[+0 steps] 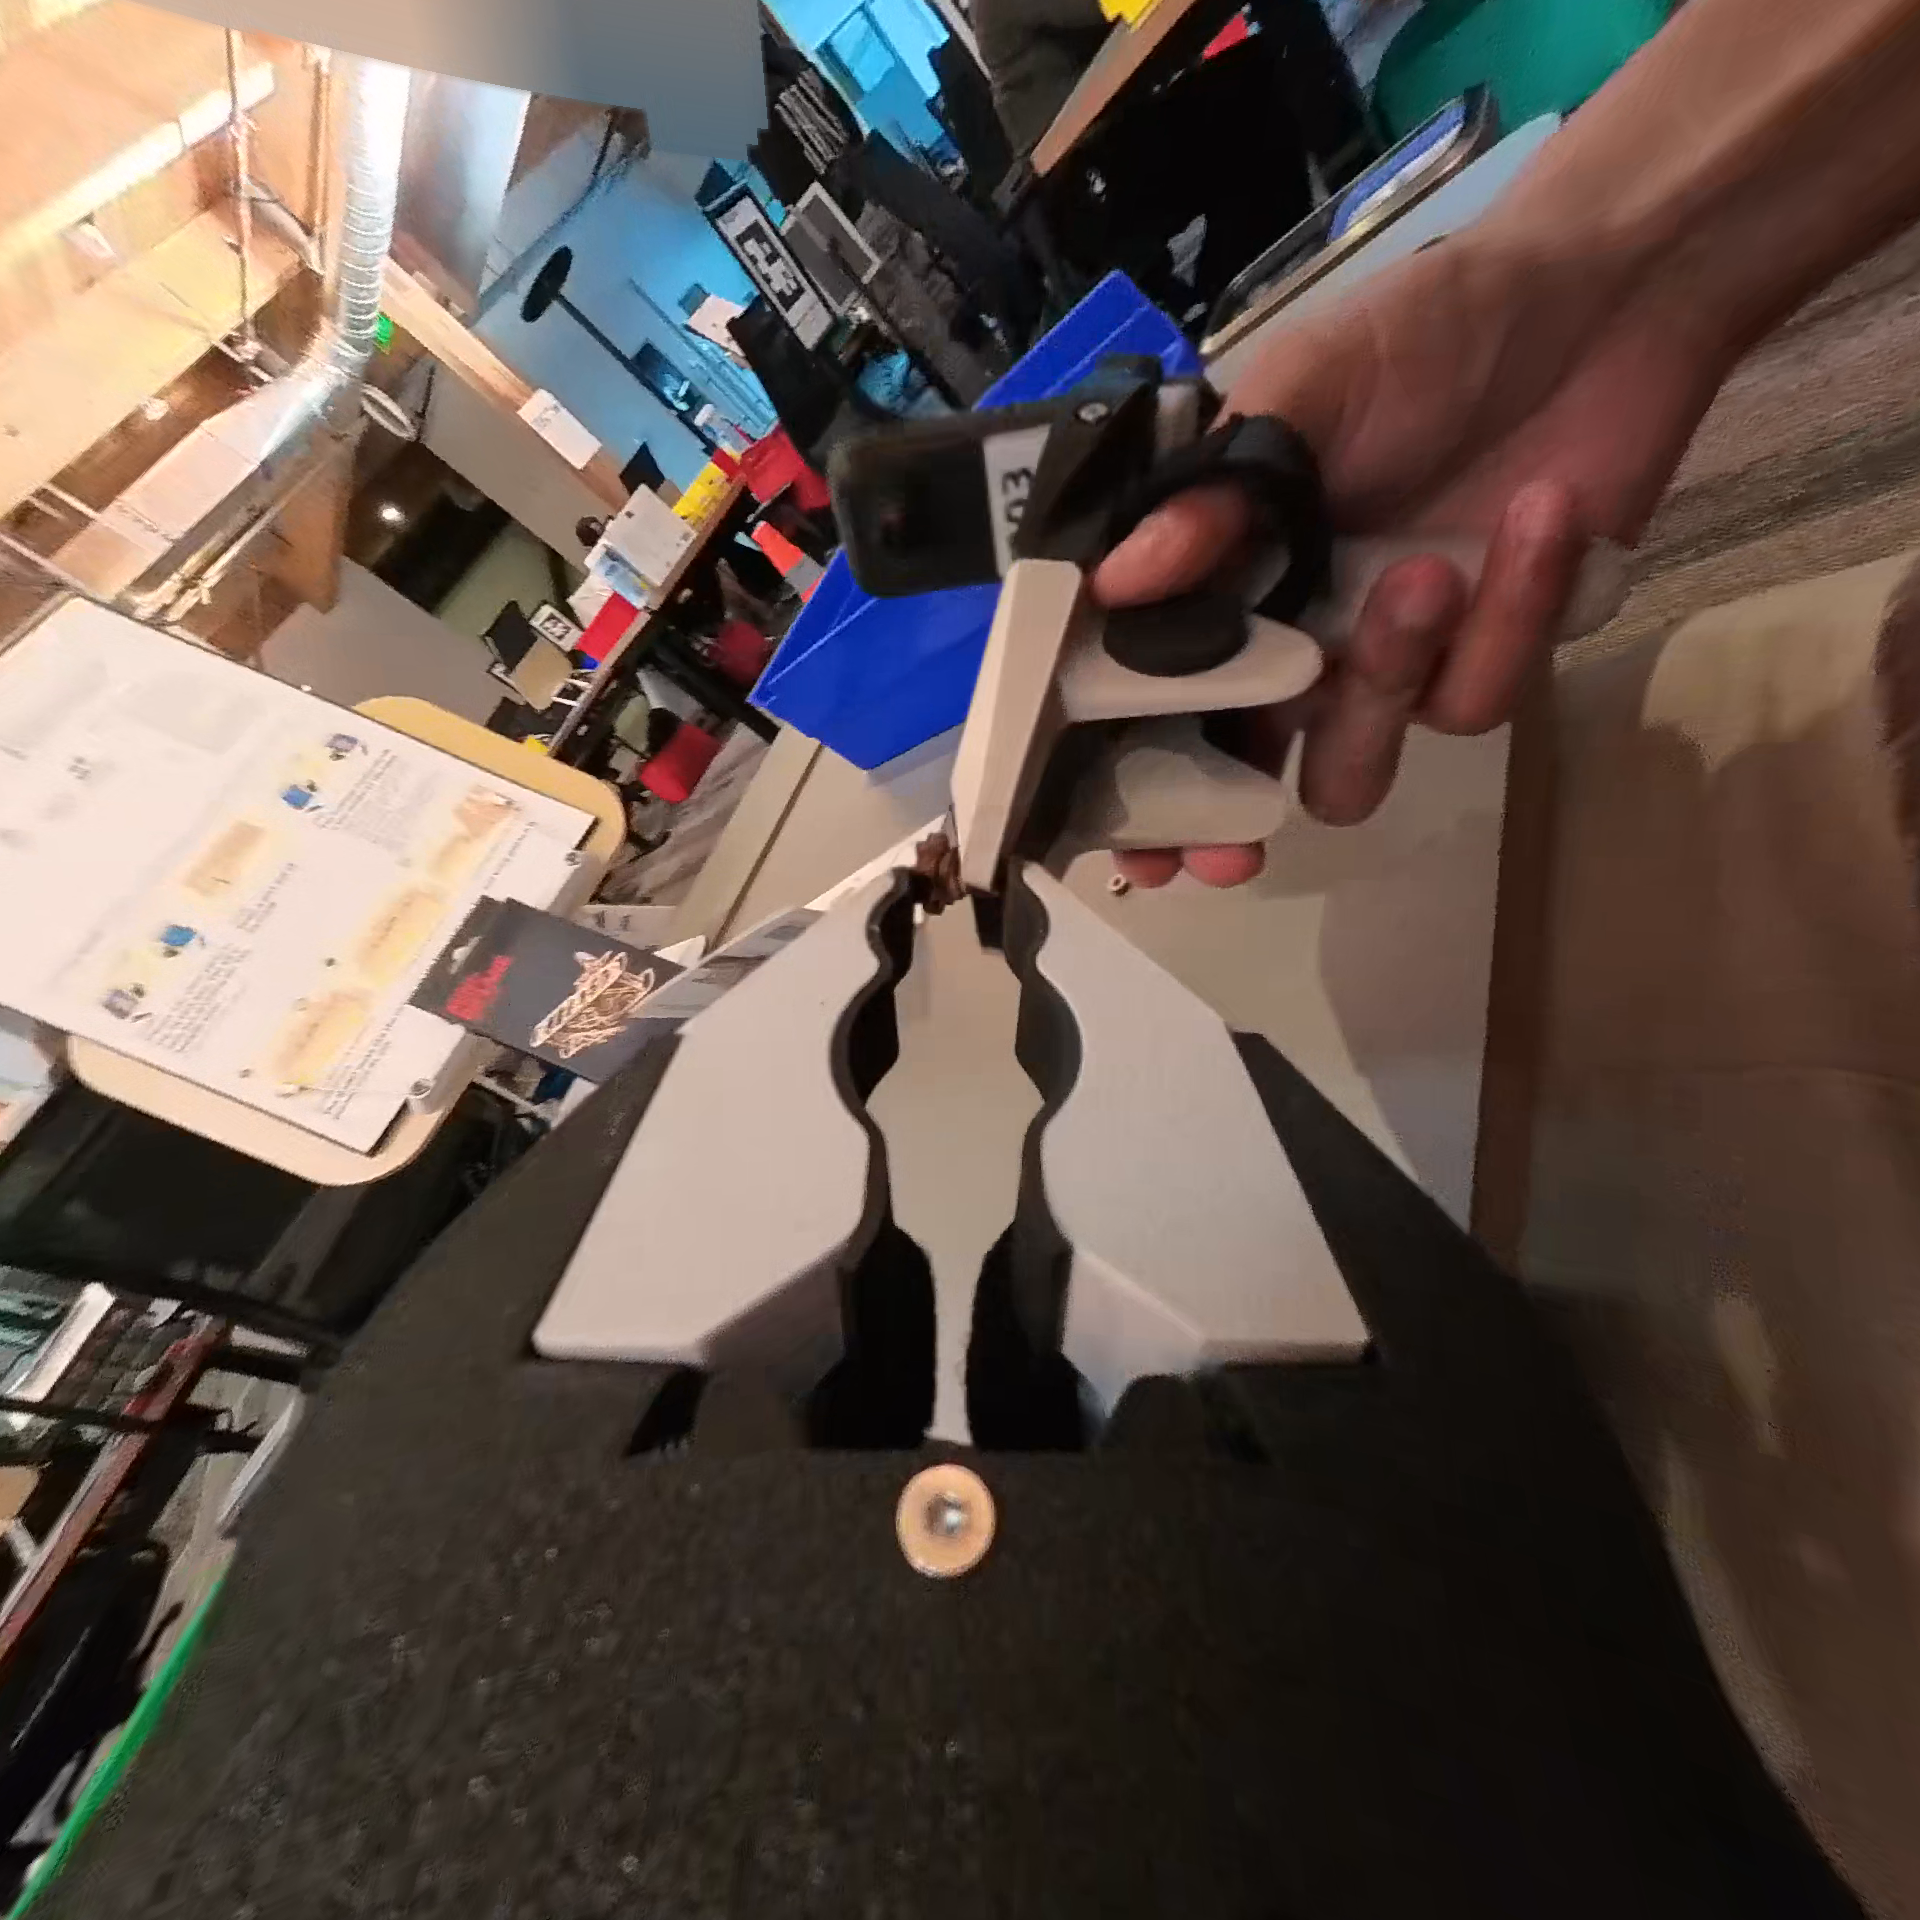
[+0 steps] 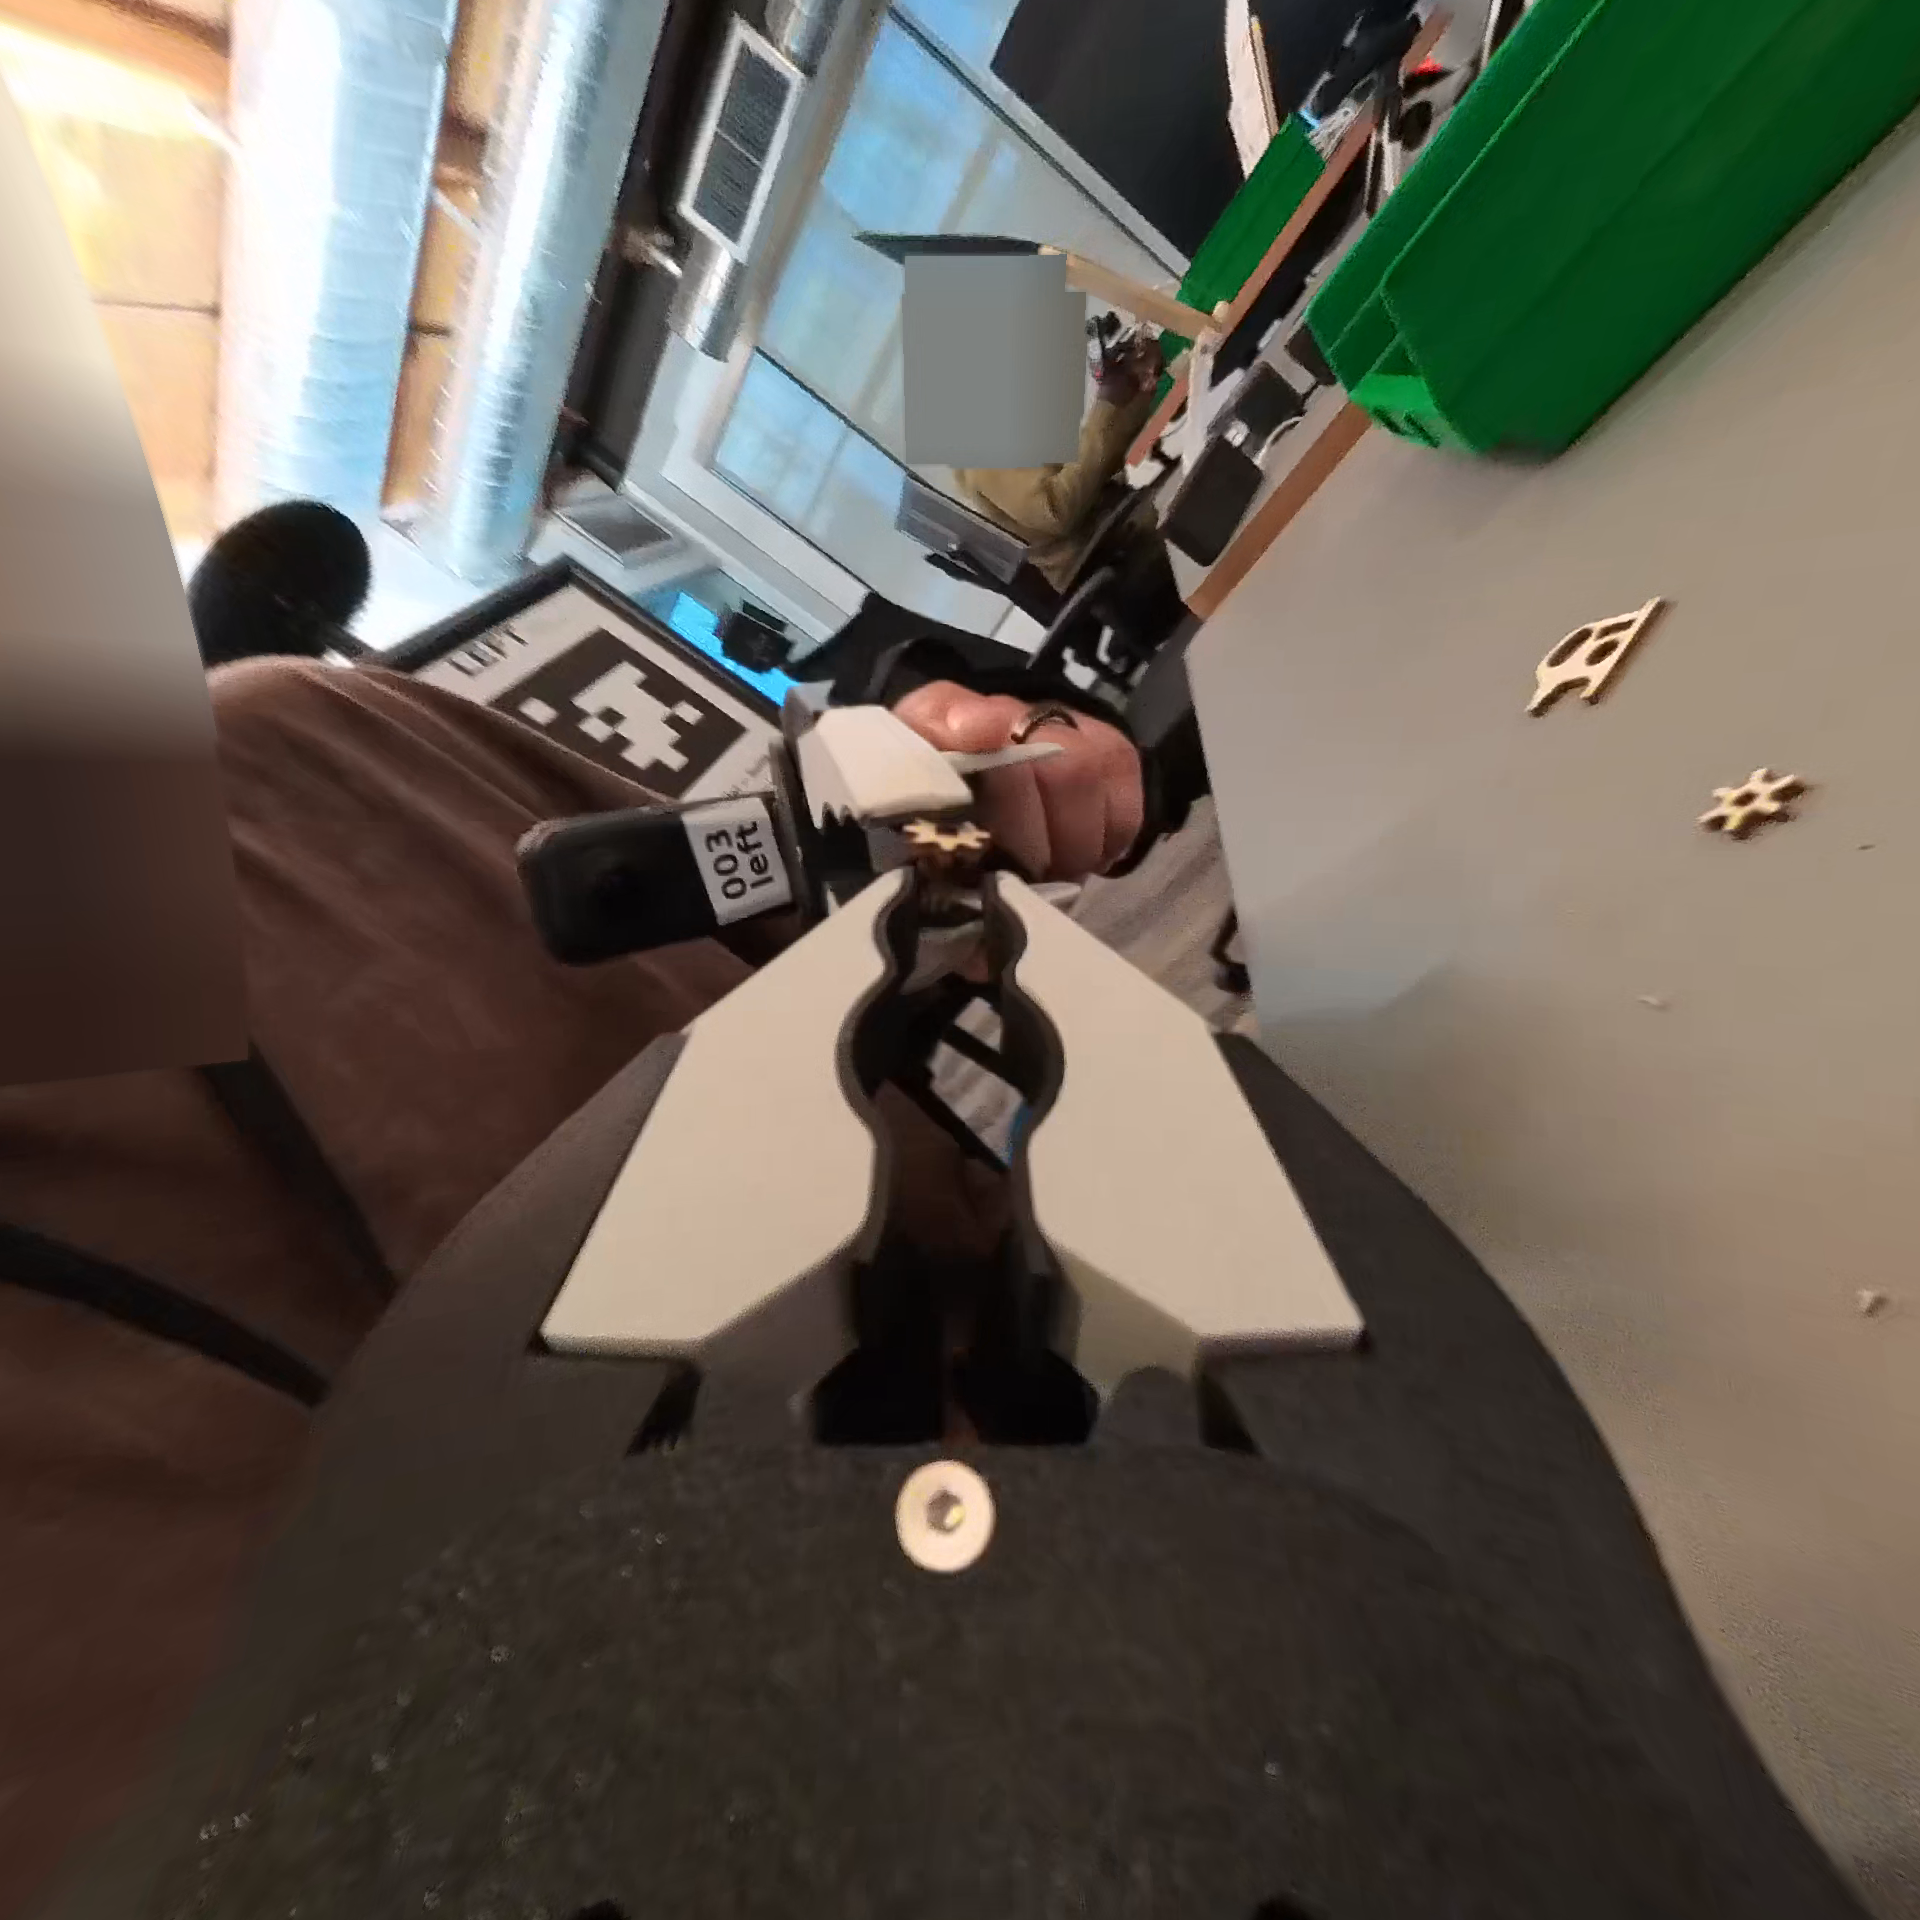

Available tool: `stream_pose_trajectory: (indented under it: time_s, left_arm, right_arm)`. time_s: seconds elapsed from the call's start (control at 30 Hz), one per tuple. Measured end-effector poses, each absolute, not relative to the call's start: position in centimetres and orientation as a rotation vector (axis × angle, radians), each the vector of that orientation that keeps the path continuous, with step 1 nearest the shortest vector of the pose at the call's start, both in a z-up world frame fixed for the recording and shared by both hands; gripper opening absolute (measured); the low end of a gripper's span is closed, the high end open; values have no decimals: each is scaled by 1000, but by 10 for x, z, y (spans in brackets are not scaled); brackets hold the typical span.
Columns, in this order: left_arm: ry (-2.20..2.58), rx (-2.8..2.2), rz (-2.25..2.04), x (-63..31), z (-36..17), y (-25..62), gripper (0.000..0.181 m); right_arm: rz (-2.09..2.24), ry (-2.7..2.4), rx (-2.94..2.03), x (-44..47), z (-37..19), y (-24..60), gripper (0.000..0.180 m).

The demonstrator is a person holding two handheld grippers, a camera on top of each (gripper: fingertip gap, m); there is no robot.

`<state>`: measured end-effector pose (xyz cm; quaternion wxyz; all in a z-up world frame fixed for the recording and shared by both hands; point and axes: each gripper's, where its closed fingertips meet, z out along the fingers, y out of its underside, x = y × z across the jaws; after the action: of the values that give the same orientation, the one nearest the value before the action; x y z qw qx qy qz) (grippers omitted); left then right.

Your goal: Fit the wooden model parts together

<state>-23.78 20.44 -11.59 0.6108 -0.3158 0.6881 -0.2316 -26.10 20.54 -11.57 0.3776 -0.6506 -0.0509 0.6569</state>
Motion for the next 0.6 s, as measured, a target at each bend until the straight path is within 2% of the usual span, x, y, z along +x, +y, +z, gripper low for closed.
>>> stream_pose_trajectory:
  time_s: [0.03,0.57,0.6]
  left_arm:
    - [1582,-740,-530,-237,-115,205,15]
    - [1605,-844,-586,-236,-125,202,23]
    - [1608,-848,-581,-237,-127,204,23]
  right_arm:
    - [1698,-116,-1655,-260,-115,206,10]
    - [1521,-189,-1763,-259,-129,204,6]
    - [1485,-171,-1792,-256,-134,207,0]
